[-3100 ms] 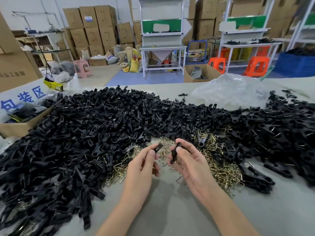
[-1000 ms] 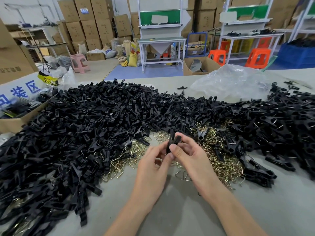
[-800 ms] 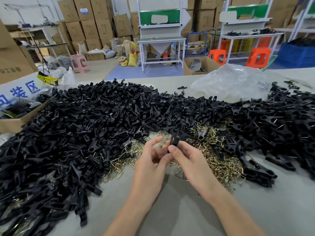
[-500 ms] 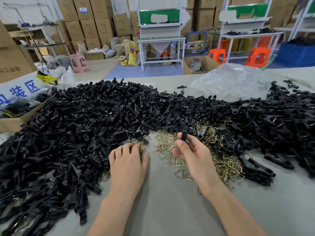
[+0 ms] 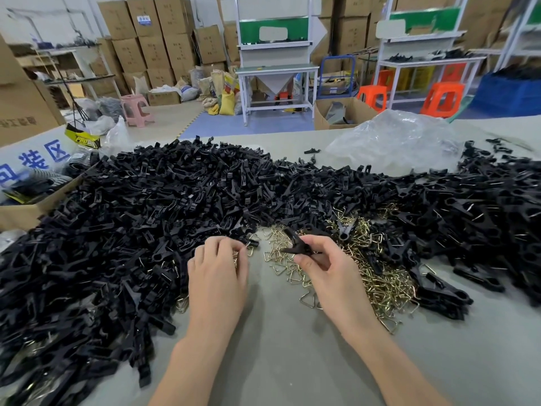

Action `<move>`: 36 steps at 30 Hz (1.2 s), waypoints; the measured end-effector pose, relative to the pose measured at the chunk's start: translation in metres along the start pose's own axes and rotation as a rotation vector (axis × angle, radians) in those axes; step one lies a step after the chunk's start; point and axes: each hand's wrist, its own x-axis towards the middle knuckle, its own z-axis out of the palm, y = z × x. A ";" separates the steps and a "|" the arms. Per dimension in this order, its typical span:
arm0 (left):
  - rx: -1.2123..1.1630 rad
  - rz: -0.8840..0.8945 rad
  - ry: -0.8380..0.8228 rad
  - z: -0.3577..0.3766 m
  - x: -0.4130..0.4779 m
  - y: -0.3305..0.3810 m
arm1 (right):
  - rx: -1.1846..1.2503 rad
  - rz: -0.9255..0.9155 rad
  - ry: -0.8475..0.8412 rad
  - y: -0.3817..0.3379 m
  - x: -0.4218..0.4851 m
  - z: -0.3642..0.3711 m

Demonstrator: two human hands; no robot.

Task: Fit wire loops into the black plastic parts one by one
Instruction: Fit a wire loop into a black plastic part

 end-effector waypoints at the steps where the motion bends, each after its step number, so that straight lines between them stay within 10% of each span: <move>1: -0.169 -0.031 -0.001 -0.003 0.000 0.005 | 0.000 -0.005 0.000 -0.001 0.000 0.000; 6: -0.983 -0.435 -0.179 -0.004 -0.003 0.026 | -0.047 -0.011 0.005 -0.004 0.000 0.000; 11: -1.200 -0.615 -0.265 -0.001 -0.005 0.031 | -0.018 0.031 -0.032 -0.004 -0.002 0.002; 27: -1.154 -0.589 -0.311 0.005 -0.009 0.035 | -0.105 -0.031 -0.045 0.001 0.000 0.004; 33: -0.636 -0.217 -0.294 0.010 -0.018 0.028 | -0.316 -0.201 -0.107 0.002 -0.003 0.004; 36: -0.809 -0.281 -0.352 0.008 -0.017 0.030 | -0.353 -0.262 -0.099 0.001 -0.004 0.004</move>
